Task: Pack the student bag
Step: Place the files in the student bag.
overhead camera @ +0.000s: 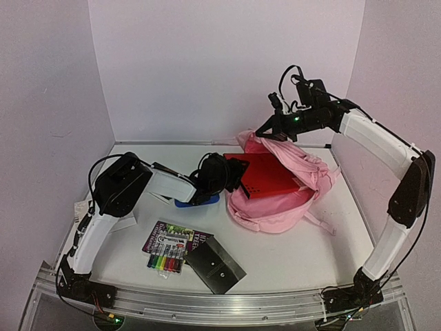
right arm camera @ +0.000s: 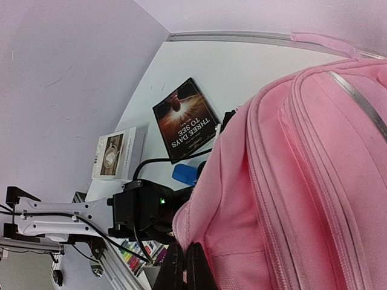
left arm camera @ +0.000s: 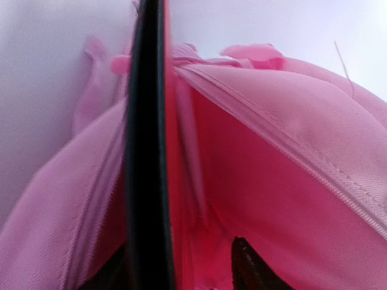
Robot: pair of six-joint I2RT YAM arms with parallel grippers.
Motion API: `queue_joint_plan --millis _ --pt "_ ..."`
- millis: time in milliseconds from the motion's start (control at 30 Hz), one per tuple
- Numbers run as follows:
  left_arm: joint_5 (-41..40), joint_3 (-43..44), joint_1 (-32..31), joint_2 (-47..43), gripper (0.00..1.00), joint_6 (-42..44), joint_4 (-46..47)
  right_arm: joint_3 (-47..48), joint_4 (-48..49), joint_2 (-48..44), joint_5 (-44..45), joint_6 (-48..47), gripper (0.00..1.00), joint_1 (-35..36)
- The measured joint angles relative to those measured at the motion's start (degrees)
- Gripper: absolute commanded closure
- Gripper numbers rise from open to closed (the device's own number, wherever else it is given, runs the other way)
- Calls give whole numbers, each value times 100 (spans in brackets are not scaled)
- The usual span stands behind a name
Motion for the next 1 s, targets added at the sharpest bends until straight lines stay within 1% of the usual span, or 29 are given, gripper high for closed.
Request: queue_joint_plan --millis 133,167,233,300,367,433,467,500,633,700,800,933,967,1000 --pt "-138 -193 -55 -247 43 127 -637 98 -7 0 -23 69 100 -75" --pt "-173 -251 -78 -334 44 137 -783 134 -4 0 -25 86 100 -100" --pt "-209 -403 -133 -526 50 139 -998 197 1 0 -25 104 100 -148" --pt "-202 -535 -187 -686 60 131 -1086 224 22 -1 -25 116 100 -187" --pt "-165 -632 -226 -788 73 135 -1079 226 40 -2 -25 117 100 -208" --pt "-40 -762 -241 -865 90 140 -957 224 39 -2 -25 117 100 -209" --pt "6 -819 -243 -884 96 137 -889 224 42 -2 -25 117 100 -209" --pt "69 -880 -245 -892 99 134 -803 224 45 -2 -25 117 100 -209" --pt "204 -1221 -259 -893 100 94 -323 221 43 -2 -71 117 100 -210" --pt "248 -1256 -264 -893 100 51 -217 209 43 -2 -157 119 100 -213" --pt "305 -1149 -272 -865 100 -43 -88 137 67 -2 -358 148 100 -217" --pt "348 -691 -285 -556 100 -209 21 -12 122 -2 -695 208 100 -203" --pt "363 -557 -285 -452 95 -235 24 -33 122 -2 -745 226 100 -196" --pt "377 -439 -286 -353 82 -258 13 -46 125 -2 -763 253 100 -190"
